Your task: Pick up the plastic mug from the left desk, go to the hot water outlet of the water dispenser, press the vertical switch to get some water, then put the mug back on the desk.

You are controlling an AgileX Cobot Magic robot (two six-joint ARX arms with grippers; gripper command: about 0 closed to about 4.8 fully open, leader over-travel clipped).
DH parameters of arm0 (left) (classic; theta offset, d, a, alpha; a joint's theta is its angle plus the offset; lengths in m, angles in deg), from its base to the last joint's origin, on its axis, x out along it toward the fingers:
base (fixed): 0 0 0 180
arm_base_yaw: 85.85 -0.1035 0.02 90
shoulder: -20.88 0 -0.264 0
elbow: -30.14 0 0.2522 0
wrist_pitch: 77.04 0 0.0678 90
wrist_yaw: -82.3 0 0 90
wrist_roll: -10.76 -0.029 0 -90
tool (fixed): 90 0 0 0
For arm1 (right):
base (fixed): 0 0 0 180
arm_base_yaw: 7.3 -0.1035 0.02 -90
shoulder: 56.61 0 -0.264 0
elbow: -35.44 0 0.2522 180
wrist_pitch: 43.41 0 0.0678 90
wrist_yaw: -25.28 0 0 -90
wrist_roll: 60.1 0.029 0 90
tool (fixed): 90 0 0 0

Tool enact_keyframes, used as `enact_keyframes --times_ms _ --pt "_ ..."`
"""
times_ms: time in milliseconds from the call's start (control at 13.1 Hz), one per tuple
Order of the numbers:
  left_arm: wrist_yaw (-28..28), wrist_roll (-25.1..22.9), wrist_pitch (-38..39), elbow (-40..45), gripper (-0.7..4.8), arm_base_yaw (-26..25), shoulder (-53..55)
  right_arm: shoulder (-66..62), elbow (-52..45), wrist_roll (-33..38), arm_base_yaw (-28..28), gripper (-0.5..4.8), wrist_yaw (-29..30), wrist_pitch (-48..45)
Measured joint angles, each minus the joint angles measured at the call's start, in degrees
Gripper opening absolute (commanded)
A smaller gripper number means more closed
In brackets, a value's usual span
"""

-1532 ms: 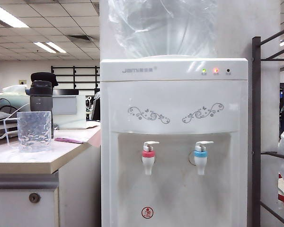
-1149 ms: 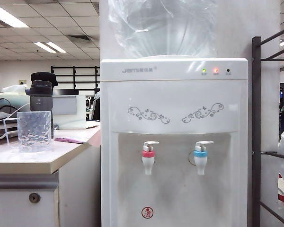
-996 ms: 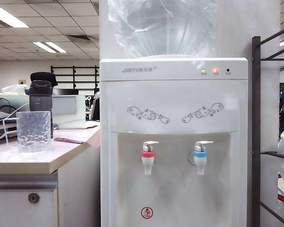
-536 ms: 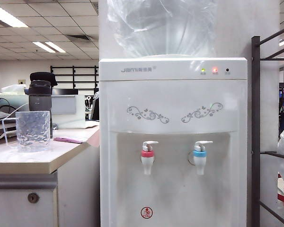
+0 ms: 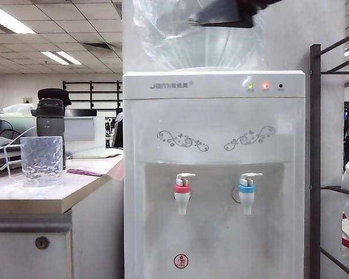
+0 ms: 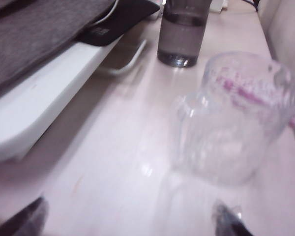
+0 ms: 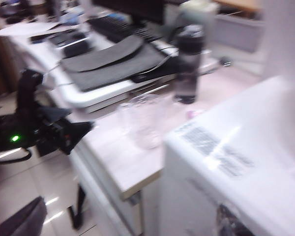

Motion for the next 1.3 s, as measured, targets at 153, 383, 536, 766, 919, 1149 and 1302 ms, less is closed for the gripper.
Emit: enact_keyframes --times_ms 153,383,536,766,919,1149,1302 --pt "-0.02 -0.02 -3.80 -7.72 4.79 0.00 11.63 -0.02 0.02 -0.04 0.96 4.79 0.04 -0.48" --pt "3.41 -0.02 -3.82 -16.35 4.79 -0.02 20.39 0.00 0.04 -0.02 1.29 4.79 -0.02 -0.48" --pt "5.18 -0.04 -3.85 -20.11 2.31 -0.02 23.63 0.00 0.04 -0.02 1.49 4.79 -0.11 -0.48" --pt "5.11 0.66 -4.92 -23.23 -0.06 -0.07 26.18 0.48 0.04 -0.28 1.42 4.32 -1.22 1.81" --pt "-2.95 0.02 3.74 -22.49 -0.06 0.68 12.00 10.47 0.11 -2.64 4.66 2.94 -3.10 13.07" --pt "-4.50 5.77 36.79 -22.67 -0.06 6.58 -7.39 17.16 0.15 -2.71 9.42 0.11 -3.10 24.17" --pt "-3.04 9.11 44.65 -20.39 -0.06 17.73 -13.51 17.86 0.13 -2.71 9.29 -0.01 -2.69 30.01"
